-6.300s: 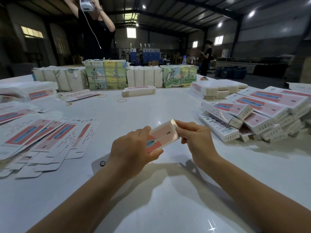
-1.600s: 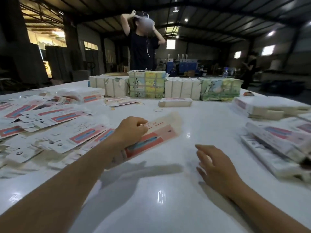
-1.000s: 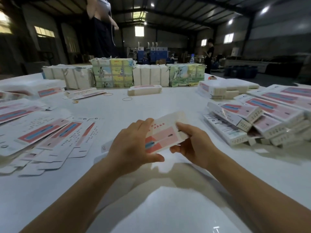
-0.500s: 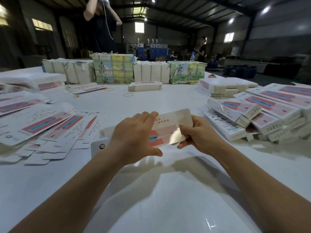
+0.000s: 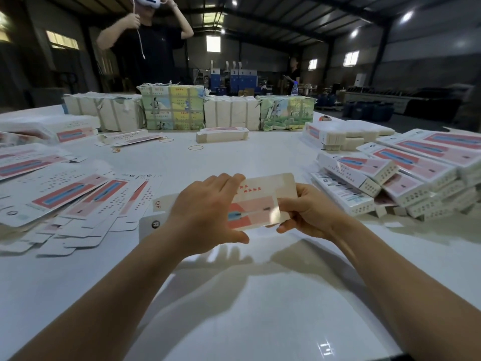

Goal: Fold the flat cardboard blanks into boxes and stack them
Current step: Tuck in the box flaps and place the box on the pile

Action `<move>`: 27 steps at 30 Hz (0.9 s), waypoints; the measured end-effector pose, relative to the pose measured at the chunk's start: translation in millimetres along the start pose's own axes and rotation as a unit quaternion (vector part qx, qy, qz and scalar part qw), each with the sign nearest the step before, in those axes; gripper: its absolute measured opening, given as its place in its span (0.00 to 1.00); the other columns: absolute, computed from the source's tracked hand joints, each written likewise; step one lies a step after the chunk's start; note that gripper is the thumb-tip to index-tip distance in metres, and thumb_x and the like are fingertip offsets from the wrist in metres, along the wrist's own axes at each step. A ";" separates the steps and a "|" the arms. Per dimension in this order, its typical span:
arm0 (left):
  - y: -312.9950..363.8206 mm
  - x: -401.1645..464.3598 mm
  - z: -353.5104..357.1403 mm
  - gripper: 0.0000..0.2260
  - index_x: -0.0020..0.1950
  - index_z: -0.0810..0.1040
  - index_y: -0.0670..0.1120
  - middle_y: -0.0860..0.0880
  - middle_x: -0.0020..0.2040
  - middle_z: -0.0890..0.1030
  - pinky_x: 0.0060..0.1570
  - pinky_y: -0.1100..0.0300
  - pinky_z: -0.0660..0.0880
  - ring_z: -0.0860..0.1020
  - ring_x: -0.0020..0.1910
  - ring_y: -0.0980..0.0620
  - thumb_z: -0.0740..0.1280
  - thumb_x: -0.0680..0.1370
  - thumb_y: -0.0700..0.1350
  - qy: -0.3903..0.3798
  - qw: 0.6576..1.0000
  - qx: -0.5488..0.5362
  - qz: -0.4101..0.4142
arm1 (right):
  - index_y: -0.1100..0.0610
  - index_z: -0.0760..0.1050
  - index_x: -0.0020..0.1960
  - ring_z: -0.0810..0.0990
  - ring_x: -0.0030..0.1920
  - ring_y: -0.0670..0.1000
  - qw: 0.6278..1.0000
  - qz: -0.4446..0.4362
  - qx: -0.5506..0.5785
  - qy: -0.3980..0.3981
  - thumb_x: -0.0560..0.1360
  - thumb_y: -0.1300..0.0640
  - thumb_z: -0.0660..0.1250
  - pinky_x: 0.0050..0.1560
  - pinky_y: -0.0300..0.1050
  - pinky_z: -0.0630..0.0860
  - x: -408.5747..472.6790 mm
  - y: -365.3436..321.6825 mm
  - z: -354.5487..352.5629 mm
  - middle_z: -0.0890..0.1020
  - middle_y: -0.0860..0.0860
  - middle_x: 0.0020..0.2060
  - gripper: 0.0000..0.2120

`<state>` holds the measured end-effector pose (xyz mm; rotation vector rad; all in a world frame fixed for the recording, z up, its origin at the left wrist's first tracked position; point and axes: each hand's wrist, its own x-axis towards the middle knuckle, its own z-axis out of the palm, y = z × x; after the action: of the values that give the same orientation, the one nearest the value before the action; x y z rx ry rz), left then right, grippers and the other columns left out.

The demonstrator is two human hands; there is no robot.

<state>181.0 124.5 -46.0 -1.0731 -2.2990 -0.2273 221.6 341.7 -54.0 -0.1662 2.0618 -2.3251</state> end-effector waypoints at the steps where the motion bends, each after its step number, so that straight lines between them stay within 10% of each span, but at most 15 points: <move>1: -1.9 -0.5 0.8 0.44 0.68 0.69 0.45 0.48 0.52 0.78 0.41 0.59 0.71 0.72 0.41 0.51 0.76 0.59 0.65 -0.007 1.000 -0.009 0.003 | 0.63 0.75 0.56 0.84 0.34 0.56 1.000 0.006 0.000 -0.007 0.73 0.69 0.64 0.26 0.41 0.79 -1.1 -0.7 0.4 0.84 0.59 0.43 0.12; 8: -4.8 -3.6 5.2 0.44 0.73 0.58 0.50 0.52 0.59 0.73 0.45 0.63 0.65 0.67 0.44 0.56 0.68 0.65 0.70 -0.080 0.997 -0.010 -0.015 | 0.64 0.76 0.54 0.80 0.25 0.53 0.998 0.015 -0.063 -0.018 0.67 0.62 0.69 0.26 0.41 0.78 -3.1 -7.9 1.9 0.83 0.65 0.42 0.16; 13: -3.1 -0.4 -2.6 0.34 0.64 0.69 0.51 0.51 0.54 0.80 0.38 0.58 0.72 0.76 0.39 0.47 0.72 0.65 0.66 -0.036 0.999 -0.007 -0.031 | 0.64 0.76 0.51 0.77 0.21 0.51 0.991 0.014 -0.128 0.031 0.76 0.71 0.61 0.22 0.39 0.74 -4.3 -8.0 -0.7 0.80 0.59 0.27 0.08; 27: -22.5 2.4 4.9 0.26 0.51 0.65 0.57 0.60 0.42 0.72 0.34 0.60 0.74 0.73 0.35 0.57 0.70 0.64 0.69 -0.109 0.981 -0.088 -0.135 | 0.66 0.73 0.54 0.71 0.20 0.48 0.992 0.003 0.007 0.126 0.78 0.63 0.62 0.21 0.38 0.71 -1.5 -9.4 5.0 0.76 0.54 0.24 0.08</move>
<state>160.8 113.1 -46.6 -0.9029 -2.6632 -0.4472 224.1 338.1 -44.2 0.1405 2.1453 -2.4697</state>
